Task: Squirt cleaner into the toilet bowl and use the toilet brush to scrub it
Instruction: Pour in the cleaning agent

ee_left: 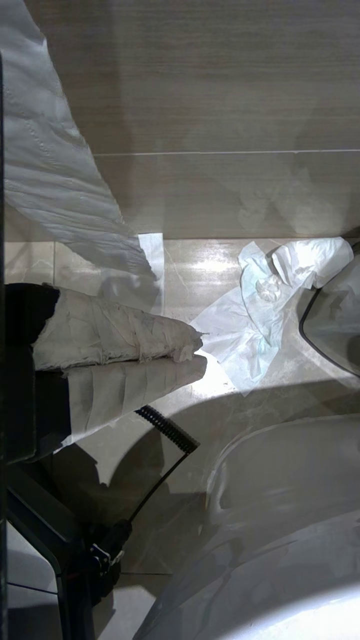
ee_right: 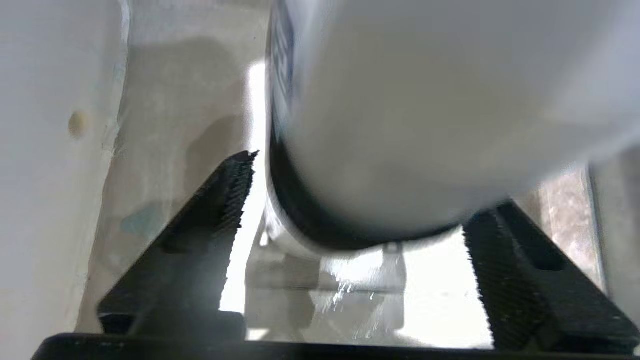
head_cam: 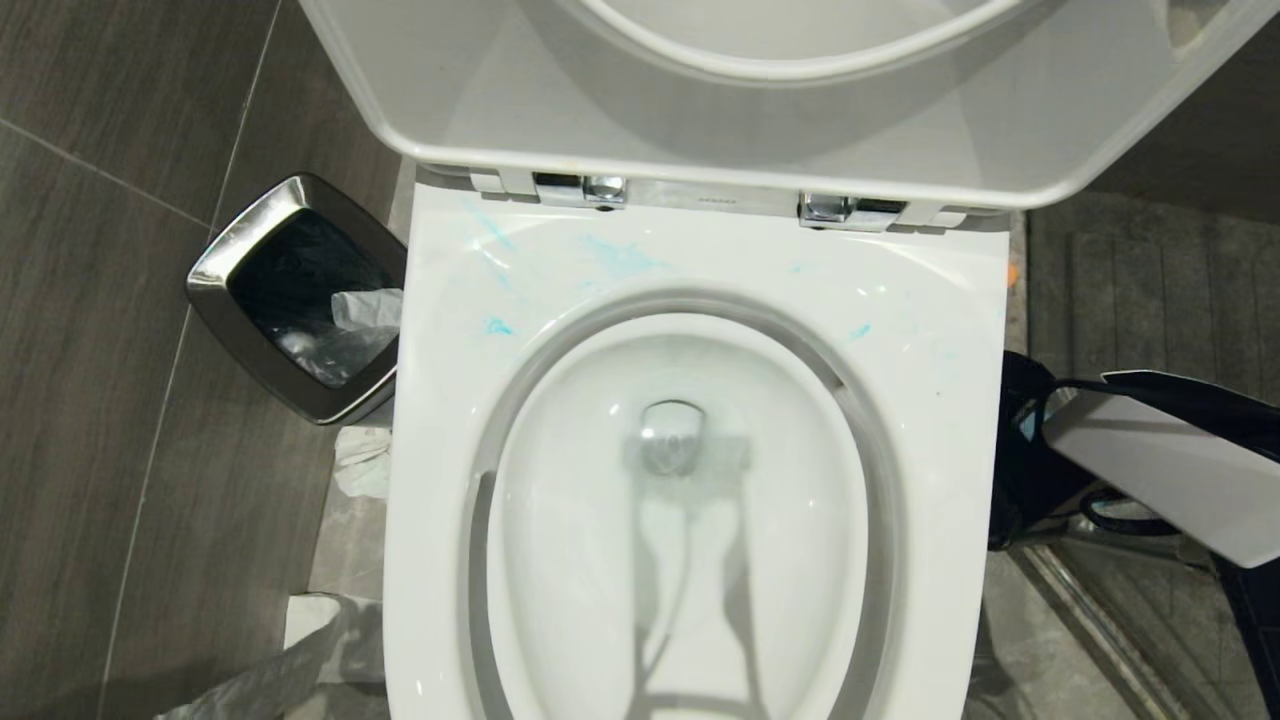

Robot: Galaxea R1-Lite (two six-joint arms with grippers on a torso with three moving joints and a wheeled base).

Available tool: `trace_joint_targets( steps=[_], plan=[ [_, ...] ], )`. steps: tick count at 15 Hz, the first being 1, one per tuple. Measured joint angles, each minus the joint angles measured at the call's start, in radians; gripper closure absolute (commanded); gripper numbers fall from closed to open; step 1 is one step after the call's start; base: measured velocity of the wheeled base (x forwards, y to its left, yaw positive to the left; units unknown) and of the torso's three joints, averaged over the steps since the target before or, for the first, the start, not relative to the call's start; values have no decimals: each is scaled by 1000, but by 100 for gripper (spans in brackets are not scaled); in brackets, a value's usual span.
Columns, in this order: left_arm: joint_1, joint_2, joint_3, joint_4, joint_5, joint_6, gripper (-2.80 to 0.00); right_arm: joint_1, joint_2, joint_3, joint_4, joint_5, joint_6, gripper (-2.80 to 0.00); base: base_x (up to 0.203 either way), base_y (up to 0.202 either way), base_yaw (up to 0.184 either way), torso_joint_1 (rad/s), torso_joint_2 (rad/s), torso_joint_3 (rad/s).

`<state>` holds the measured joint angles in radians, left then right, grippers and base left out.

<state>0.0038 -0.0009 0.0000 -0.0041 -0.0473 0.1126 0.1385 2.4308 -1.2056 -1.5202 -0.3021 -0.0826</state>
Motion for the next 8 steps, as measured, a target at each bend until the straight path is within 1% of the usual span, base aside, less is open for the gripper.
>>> trace_joint_targets(
  steps=[5, 8],
  plan=[
    [0, 0, 0, 0, 0, 0, 0, 11, -58, 124, -1, -3, 1, -280, 0, 0, 0, 0, 0, 0],
    [0, 0, 0, 0, 0, 0, 0, 11, -72, 127, 0, 4, -4, -280, 0, 0, 0, 0, 0, 0]
  ],
)
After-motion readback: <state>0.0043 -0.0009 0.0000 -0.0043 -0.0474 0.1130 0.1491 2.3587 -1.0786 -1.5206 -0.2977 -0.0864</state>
